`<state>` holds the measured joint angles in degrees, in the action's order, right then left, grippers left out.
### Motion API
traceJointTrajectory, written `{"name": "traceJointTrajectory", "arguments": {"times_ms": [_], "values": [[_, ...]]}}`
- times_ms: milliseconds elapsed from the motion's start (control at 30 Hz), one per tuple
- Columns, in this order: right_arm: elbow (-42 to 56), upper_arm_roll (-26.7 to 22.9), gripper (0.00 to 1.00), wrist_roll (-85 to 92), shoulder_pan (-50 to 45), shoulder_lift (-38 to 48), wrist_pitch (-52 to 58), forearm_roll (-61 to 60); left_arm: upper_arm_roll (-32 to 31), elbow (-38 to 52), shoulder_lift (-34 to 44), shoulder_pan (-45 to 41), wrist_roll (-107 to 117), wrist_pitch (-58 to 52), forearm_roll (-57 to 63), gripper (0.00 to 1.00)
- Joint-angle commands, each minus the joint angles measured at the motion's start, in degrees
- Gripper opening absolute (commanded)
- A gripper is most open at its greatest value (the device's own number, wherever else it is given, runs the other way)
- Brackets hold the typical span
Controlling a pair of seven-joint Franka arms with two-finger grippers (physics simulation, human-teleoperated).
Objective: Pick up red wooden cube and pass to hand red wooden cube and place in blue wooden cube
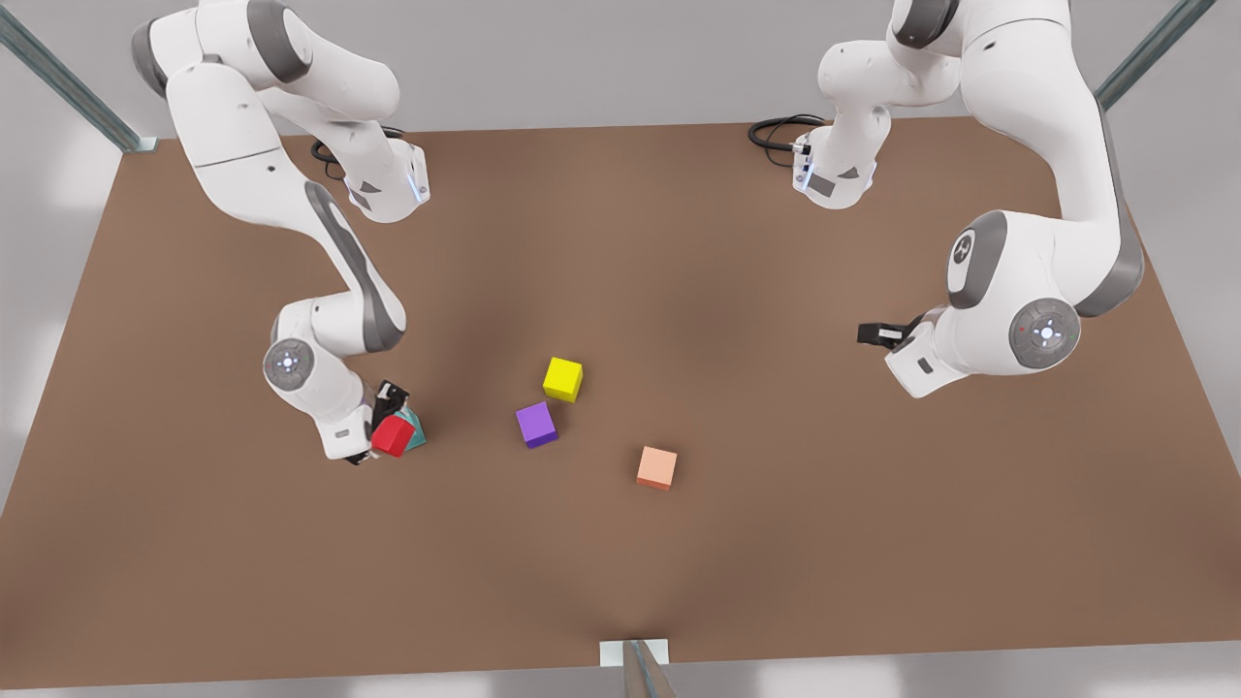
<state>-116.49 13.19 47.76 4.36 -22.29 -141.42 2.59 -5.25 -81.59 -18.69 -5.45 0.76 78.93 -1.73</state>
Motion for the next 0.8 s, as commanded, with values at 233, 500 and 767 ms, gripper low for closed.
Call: {"name": "traceJointTrajectory", "arguments": {"times_ms": [233, 500, 767], "values": [[9.26, 0.08, 1.00, -7.95, 0.30, 2.25, 16.35, -6.20, 0.07, 0.11, -0.03, 0.09, 3.37, -0.10, 0.06, 1.00], [43.45, -0.88, 1.00, -59.36, -0.31, -12.08, 53.86, 6.10, -0.02, 0.82, 0.32, 0.09, 3.11, -0.54, -0.12, 1.00], [35.02, -2.38, 1.00, -65.78, -2.69, 14.38, 66.28, 1.28, -0.20, 1.87, 0.06, 0.00, 2.93, -3.08, -1.35, 1.00]]}}
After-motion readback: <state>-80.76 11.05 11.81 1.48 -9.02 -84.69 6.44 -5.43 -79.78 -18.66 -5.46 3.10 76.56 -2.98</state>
